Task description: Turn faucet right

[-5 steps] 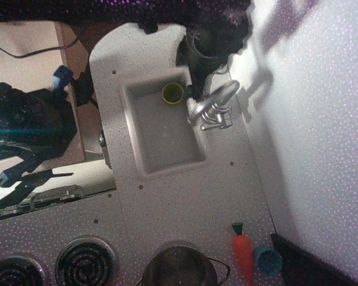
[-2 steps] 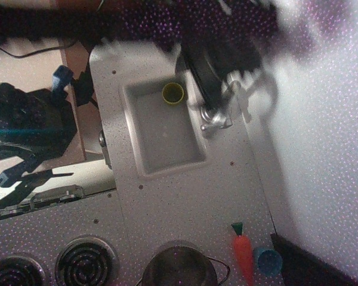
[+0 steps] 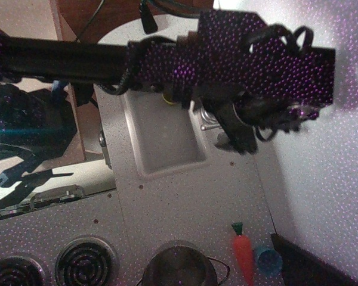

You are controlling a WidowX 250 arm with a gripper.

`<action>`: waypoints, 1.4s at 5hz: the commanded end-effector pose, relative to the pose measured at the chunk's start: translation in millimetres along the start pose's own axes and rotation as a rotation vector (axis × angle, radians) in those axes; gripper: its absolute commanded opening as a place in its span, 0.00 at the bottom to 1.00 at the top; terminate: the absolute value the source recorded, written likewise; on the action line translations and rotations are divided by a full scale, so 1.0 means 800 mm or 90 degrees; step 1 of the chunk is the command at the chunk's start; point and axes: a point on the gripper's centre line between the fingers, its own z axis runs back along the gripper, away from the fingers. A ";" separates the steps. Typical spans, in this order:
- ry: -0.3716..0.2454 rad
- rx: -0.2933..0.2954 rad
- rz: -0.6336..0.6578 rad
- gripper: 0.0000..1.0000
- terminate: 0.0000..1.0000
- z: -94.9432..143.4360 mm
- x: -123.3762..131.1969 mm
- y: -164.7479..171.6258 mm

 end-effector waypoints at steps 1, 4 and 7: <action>-0.048 -0.106 -0.066 1.00 0.00 0.037 -0.038 0.018; -0.293 -0.211 -0.184 1.00 0.00 0.113 -0.144 0.125; -0.016 0.121 0.224 1.00 0.00 0.021 -0.148 0.220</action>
